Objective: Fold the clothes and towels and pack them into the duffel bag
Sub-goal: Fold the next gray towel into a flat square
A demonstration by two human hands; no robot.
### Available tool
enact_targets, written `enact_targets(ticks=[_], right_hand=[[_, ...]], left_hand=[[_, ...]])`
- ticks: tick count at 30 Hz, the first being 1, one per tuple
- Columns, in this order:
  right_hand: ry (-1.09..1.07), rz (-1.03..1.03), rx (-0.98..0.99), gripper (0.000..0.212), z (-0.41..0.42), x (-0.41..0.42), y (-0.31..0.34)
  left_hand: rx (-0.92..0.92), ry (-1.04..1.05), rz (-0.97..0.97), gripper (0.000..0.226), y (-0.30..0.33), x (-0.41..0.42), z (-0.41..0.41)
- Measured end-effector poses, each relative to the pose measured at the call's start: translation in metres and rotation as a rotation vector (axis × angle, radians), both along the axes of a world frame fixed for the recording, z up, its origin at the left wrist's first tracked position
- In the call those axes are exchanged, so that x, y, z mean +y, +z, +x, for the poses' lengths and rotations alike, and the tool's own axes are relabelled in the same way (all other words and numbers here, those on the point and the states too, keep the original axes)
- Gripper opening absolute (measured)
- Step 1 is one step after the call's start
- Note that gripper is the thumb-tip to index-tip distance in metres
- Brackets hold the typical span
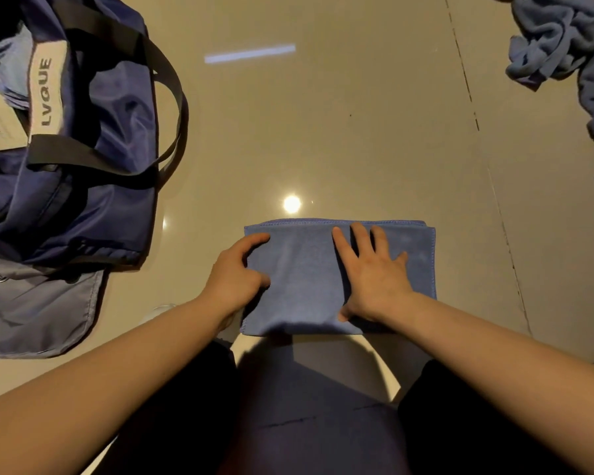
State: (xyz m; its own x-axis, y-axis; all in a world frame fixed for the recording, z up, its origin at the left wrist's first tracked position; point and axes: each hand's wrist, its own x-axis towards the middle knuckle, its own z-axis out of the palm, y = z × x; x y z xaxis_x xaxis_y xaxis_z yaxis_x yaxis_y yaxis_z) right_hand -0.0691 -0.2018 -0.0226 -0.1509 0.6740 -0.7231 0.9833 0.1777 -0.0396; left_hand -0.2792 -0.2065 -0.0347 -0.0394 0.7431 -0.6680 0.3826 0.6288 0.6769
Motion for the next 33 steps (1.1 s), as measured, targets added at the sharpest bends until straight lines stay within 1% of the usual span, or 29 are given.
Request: enact_targets(ticks=[2, 3, 4, 7, 8, 10, 11, 12, 13, 14, 15, 17, 18, 19, 20, 21, 22, 23, 25, 26, 27, 28, 29, 31, 33], right_hand=[[0.004, 0.008, 0.016, 0.136, 0.0, 0.001, -0.001], [0.016, 0.011, 0.026, 0.136, 0.0, 0.002, -0.001], [0.031, 0.018, 0.041, 0.135, 0.001, 0.002, -0.001], [0.048, 0.077, 0.132, 0.129, 0.005, 0.006, 0.0], [0.051, 0.114, 0.18, 0.124, 0.006, 0.007, 0.003], [0.008, 0.221, 0.318, 0.108, 0.009, 0.007, 0.008], [-0.054, 0.265, 0.399, 0.097, 0.011, 0.006, 0.011], [-0.156, 0.282, 0.481, 0.085, 0.012, 0.005, 0.013], [-0.292, 0.27, 0.558, 0.073, 0.013, 0.003, 0.013], [-0.465, 0.215, 0.633, 0.061, 0.014, 0.002, 0.012], [-0.663, 0.133, 0.714, 0.049, 0.013, 0.001, 0.011], [-1.087, -0.03, 0.896, 0.023, 0.013, 0.001, 0.012], [-1.25, -0.09, 0.954, 0.017, 0.015, 0.003, 0.014], [-1.333, -0.118, 0.976, 0.02, 0.018, 0.004, 0.013], [-1.368, -0.131, 0.982, 0.025, 0.02, 0.004, 0.013], [-1.371, -0.125, 0.98, 0.029, 0.023, 0.005, 0.01], [-1.357, -0.107, 0.971, 0.03, 0.025, 0.006, 0.006], [-1.316, -0.078, 0.944, 0.031, 0.026, 0.006, 0.002], [-1.206, -0.019, 0.849, 0.035, 0.027, 0.008, -0.006], [-1.158, 0.012, 0.8, 0.032, 0.026, 0.01, -0.009], [-1.122, 0.041, 0.766, 0.023, 0.025, 0.011, -0.012], [-1.096, 0.065, 0.743, 0.016, 0.024, 0.011, -0.013], [-1.072, 0.098, 0.725, 0.019, 0.024, 0.011, -0.012], [-1.044, 0.19, 0.703, 0.022, 0.029, 0.01, -0.01], [-1.006, 0.251, 0.656, 0.017, 0.039, 0.008, -0.009]], left_hand=[[-0.25, 0.102, -0.167, 0.059, 0.01, 0.005, -0.005], [-0.327, 0.126, -0.222, 0.056, 0.014, 0.008, -0.009], [-0.35, 0.126, -0.231, 0.054, 0.016, 0.01, -0.015], [-0.302, 0.117, -0.135, 0.049, 0.022, 0.015, -0.032], [-0.254, 0.092, -0.087, 0.047, 0.024, 0.015, -0.038], [-0.078, -0.051, 0.043, 0.048, 0.031, 0.018, -0.049], [0.023, -0.155, 0.104, 0.049, 0.036, 0.021, -0.052], [0.109, -0.258, 0.157, 0.052, 0.041, 0.024, -0.053], [0.155, -0.333, 0.203, 0.054, 0.047, 0.027, -0.048], [0.149, -0.362, 0.242, 0.057, 0.052, 0.029, -0.039], [0.097, -0.359, 0.274, 0.059, 0.055, 0.031, -0.026], [-0.085, -0.319, 0.266, 0.067, 0.056, 0.03, 0.007], [-0.2, -0.302, 0.209, 0.073, 0.056, 0.029, 0.024], [-0.317, -0.294, 0.127, 0.08, 0.055, 0.027, 0.039], [-0.397, -0.306, 0.05, 0.086, 0.052, 0.026, 0.051], [-0.427, -0.34, 0.012, 0.091, 0.05, 0.025, 0.059], [-0.419, -0.379, 0.019, 0.092, 0.048, 0.024, 0.062], [-0.379, -0.404, 0.055, 0.09, 0.044, 0.022, 0.061], [-0.192, -0.418, 0.189, 0.075, 0.037, 0.017, 0.054], [-0.068, -0.438, 0.296, 0.063, 0.033, 0.014, 0.048], [0.06, -0.486, 0.403, 0.053, 0.029, 0.011, 0.041], [0.171, -0.558, 0.492, 0.048, 0.026, 0.01, 0.034], [0.262, -0.645, 0.576, 0.05, 0.022, 0.009, 0.029], [0.374, -0.827, 0.721, 0.057, 0.014, 0.011, 0.024], [0.455, -1.012, 0.77, 0.063, 0.005, 0.012, 0.025]])
